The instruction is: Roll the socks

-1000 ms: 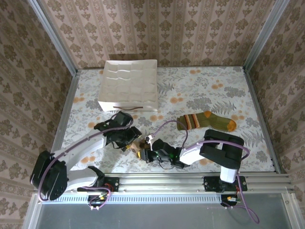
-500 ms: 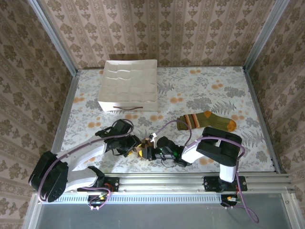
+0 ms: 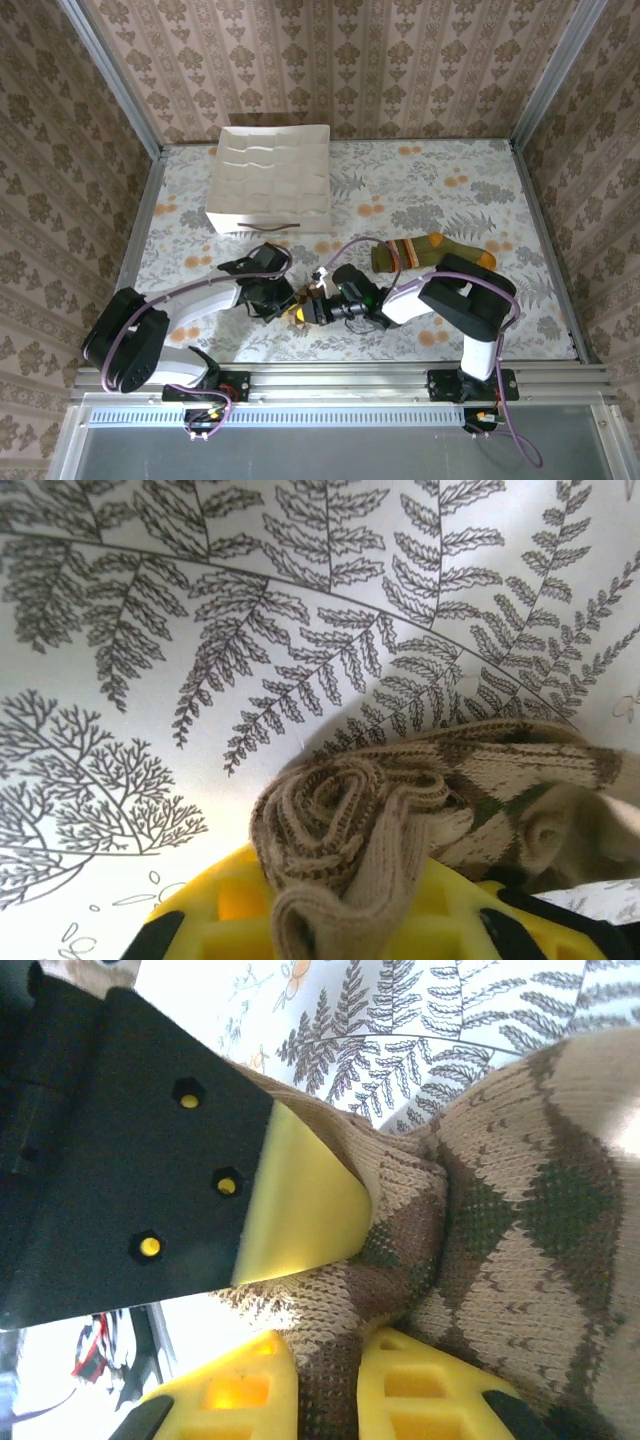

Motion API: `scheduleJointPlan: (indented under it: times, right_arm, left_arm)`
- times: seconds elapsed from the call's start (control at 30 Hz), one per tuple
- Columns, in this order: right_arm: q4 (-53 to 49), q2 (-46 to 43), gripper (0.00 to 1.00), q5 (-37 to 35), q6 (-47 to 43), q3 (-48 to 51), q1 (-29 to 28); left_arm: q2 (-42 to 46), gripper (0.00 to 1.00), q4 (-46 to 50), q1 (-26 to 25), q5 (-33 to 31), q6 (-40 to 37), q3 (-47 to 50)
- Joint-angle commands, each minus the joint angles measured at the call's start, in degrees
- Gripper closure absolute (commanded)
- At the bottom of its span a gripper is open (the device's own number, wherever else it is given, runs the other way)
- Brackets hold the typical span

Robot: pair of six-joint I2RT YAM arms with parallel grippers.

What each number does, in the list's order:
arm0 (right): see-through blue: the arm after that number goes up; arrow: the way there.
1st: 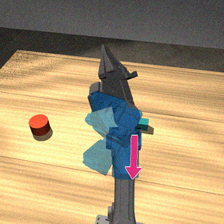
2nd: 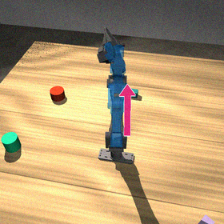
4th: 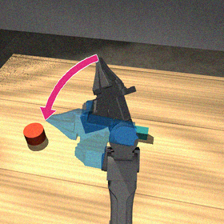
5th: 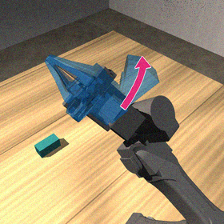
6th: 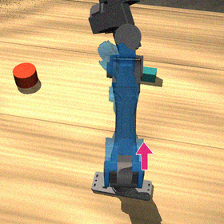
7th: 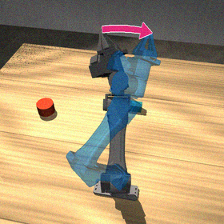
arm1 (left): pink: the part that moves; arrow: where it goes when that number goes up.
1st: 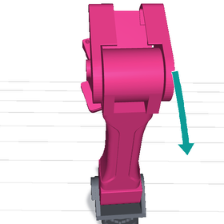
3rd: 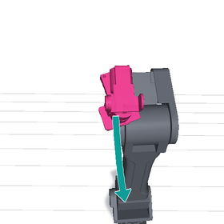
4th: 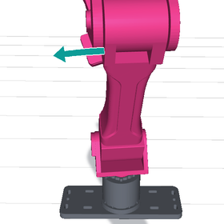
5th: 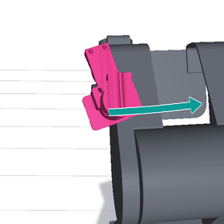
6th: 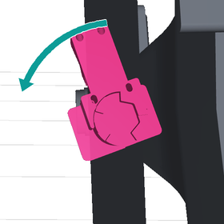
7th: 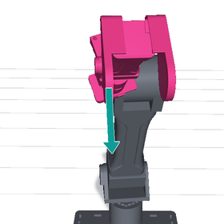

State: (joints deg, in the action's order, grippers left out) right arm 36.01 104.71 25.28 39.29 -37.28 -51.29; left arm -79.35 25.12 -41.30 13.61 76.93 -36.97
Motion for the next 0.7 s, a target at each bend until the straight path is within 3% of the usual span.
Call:
scheduleJointPlan:
  times: [0.0,0.17,0.33,0.5,0.67]
  right_arm:
    - [-17.7,-2.5,0.73,-4.5,-14.8,1.1,3.3]
    - [-8.8,-17.9,0.50,-10.4,-13.4,9.2,0.7]
    - [-2.7,-19.8,0.48,-18.2,-6.0,11.8,-5.8]
    - [-2.1,-15.6,0.48,-22.9,-6.3,8.6,-9.8]
    - [-7.6,-16.6,0.47,-28.7,-8.6,6.5,-10.8]
  left_arm:
    - [-6.4,1.00,17.3,-3.4,-3.7,7.0,-0.8]
    - [-14.7,1.00,24.3,-5.7,-5.3,11.5,-8.7]
    - [-19.1,1.00,26.8,-5.8,-5.4,12.0,-13.0]
    - [-23.0,1.00,28.0,-5.7,-5.2,9.0,-16.6]
    - [-24.1,1.00,27.6,-5.6,-4.9,7.7,-17.8]
